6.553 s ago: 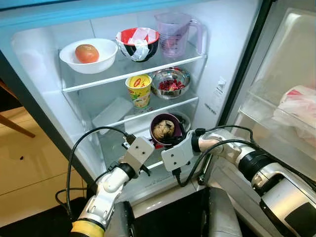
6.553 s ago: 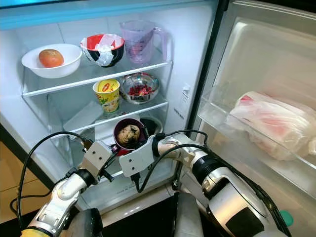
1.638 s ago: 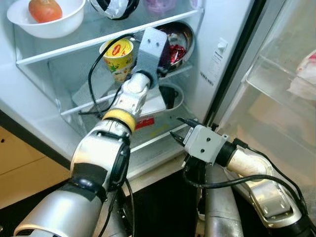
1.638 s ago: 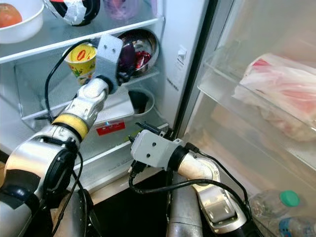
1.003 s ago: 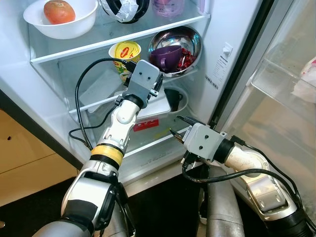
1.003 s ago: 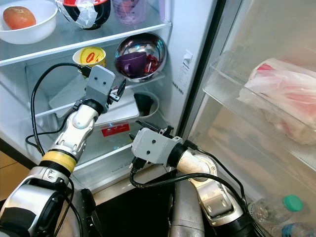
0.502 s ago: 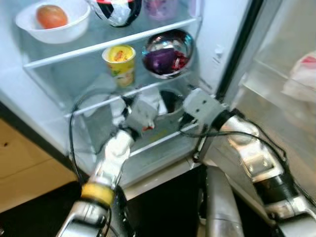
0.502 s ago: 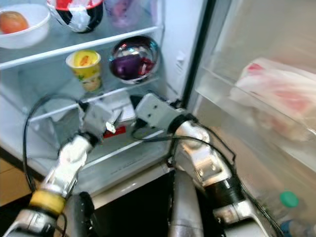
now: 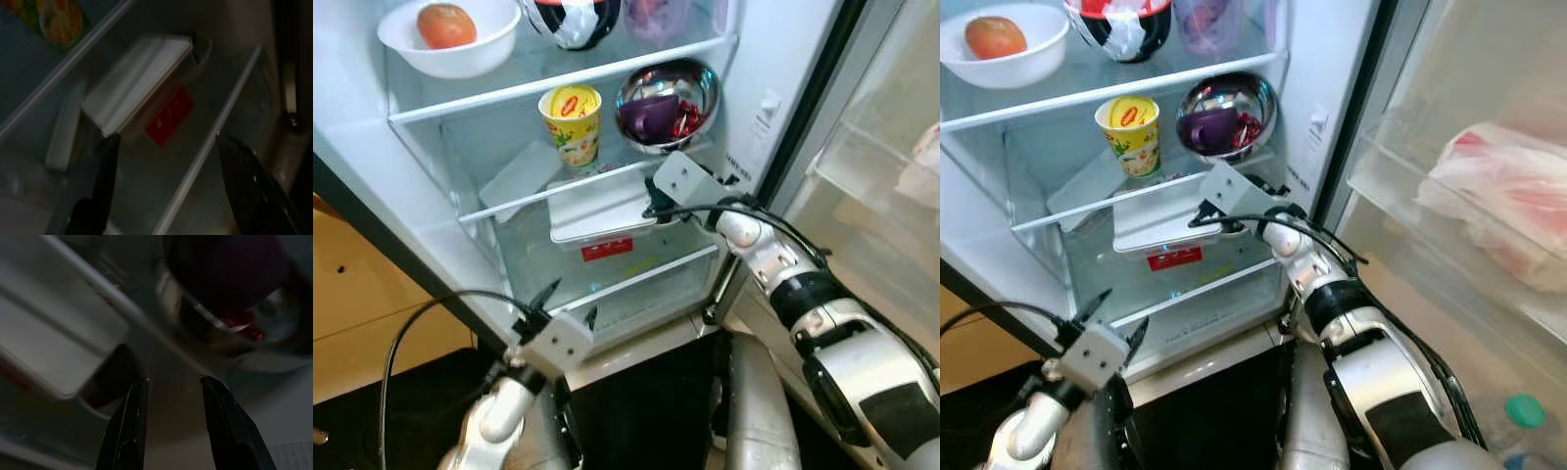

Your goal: Restocking fridge

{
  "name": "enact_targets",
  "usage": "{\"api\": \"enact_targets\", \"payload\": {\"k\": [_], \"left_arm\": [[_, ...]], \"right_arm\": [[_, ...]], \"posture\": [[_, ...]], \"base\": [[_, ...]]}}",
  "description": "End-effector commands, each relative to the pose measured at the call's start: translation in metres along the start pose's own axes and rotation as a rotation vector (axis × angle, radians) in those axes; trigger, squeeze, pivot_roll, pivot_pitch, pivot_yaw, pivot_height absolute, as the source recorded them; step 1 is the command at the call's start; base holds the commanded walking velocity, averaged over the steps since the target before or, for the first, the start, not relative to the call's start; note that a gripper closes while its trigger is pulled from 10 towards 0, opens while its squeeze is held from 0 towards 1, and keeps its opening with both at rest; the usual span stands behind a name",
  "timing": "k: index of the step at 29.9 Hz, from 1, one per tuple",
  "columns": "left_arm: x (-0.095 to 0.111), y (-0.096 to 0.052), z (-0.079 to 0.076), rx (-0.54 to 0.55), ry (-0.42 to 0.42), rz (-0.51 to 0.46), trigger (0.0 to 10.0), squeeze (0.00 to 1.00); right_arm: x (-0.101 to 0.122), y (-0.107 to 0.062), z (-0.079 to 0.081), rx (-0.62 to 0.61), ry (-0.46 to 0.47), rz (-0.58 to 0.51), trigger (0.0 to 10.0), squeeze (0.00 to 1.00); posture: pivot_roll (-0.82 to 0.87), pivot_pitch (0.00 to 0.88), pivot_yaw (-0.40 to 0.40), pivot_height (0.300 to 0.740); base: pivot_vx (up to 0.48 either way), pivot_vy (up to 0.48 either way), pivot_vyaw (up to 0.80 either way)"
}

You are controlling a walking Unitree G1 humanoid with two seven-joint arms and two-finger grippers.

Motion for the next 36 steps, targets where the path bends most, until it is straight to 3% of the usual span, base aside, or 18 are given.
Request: {"api": "enact_targets", "payload": {"k": [1, 5, 7, 12, 19, 25, 28, 29, 31, 33, 35, 36], "left_arm": [[-0.002, -0.009, 0.008, 0.019, 0.045, 0.032, 10.0, 0.00], [-0.002, -0.020, 0.016, 0.049, 0.060, 0.056, 10.0, 0.00], [-0.002, -0.036, 0.024, 0.083, 0.066, 0.093, 10.0, 0.00], [0.001, -0.055, 0.025, 0.100, 0.078, 0.133, 10.0, 0.00], [0.002, -0.066, 0.024, 0.116, 0.074, 0.171, 10.0, 0.00], [0.006, -0.060, 0.022, 0.115, 0.068, 0.165, 10.0, 0.00], [0.004, -0.058, 0.025, 0.130, 0.068, 0.168, 10.0, 0.00], [0.004, -0.058, 0.025, 0.130, 0.068, 0.168, 10.0, 0.00], [0.004, -0.053, 0.024, 0.128, 0.067, 0.163, 10.0, 0.00], [0.004, -0.052, 0.023, 0.128, 0.067, 0.162, 10.0, 0.00], [0.005, -0.044, 0.023, 0.126, 0.067, 0.145, 10.0, 0.00], [0.005, -0.044, 0.023, 0.126, 0.067, 0.145, 10.0, 0.00]], "right_arm": [[-0.001, 0.002, -0.003, -0.022, 0.005, 0.010, 10.0, 0.00], [0.001, 0.003, -0.013, -0.050, 0.000, 0.013, 10.0, 0.00], [0.000, 0.004, -0.023, -0.083, -0.006, 0.030, 10.0, 0.00], [-0.008, 0.004, -0.033, -0.111, 0.003, 0.070, 10.0, 0.00], [-0.013, 0.003, -0.046, -0.152, -0.003, 0.092, 10.0, 0.00], [-0.012, 0.004, -0.053, -0.174, -0.034, 0.103, 10.0, 0.00], [0.017, 0.008, -0.056, -0.177, -0.024, 0.025, 10.0, 0.00], [0.017, 0.008, -0.056, -0.177, -0.024, 0.025, 10.0, 0.00], [0.049, 0.011, -0.054, -0.157, -0.016, -0.067, 10.0, 0.00], [0.054, 0.011, -0.053, -0.153, -0.017, -0.080, 10.0, 0.00], [0.082, 0.011, -0.047, -0.123, -0.014, -0.155, 10.0, 0.00], [0.082, 0.011, -0.047, -0.123, -0.014, -0.155, 10.0, 0.00]], "posture": [[0.17, 0.258, -0.064, 0.421], [0.22, 0.290, -0.074, 0.421], [0.23, 0.303, -0.075, 0.421], [0.28, 0.346, -0.070, 0.421], [0.28, 0.362, -0.071, 0.421], [0.29, 0.346, -0.078, 0.421], [0.28, 0.331, -0.081, 0.421], [0.28, 0.331, -0.081, 0.421], [0.28, 0.313, -0.080, 0.421], [0.28, 0.313, -0.080, 0.421], [0.27, 0.288, -0.079, 0.421], [0.27, 0.288, -0.079, 0.421]], "base": [[0.000, 0.000, 0.00], [0.000, 0.000, 0.00], [0.000, 0.000, 0.00], [0.000, 0.000, 0.00], [0.000, 0.000, 0.00], [0.000, 0.000, 0.00], [0.000, 0.000, 0.00], [0.000, 0.000, 0.00], [0.000, 0.000, 0.00], [0.000, 0.000, 0.00], [0.000, 0.000, 0.00], [0.000, 0.000, 0.00]]}}
Point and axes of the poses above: a point about 5 cm out from each wrist's last joint towards the gripper, its own y axis pointing out of the wrist towards the gripper, its own x axis along the axis of the wrist's last joint, z = x × y, the point moved 4 cm from there along y, pointing out of the wrist towards the gripper, and after that the axes turned 11 degrees about -y, right-handed, at the moved point
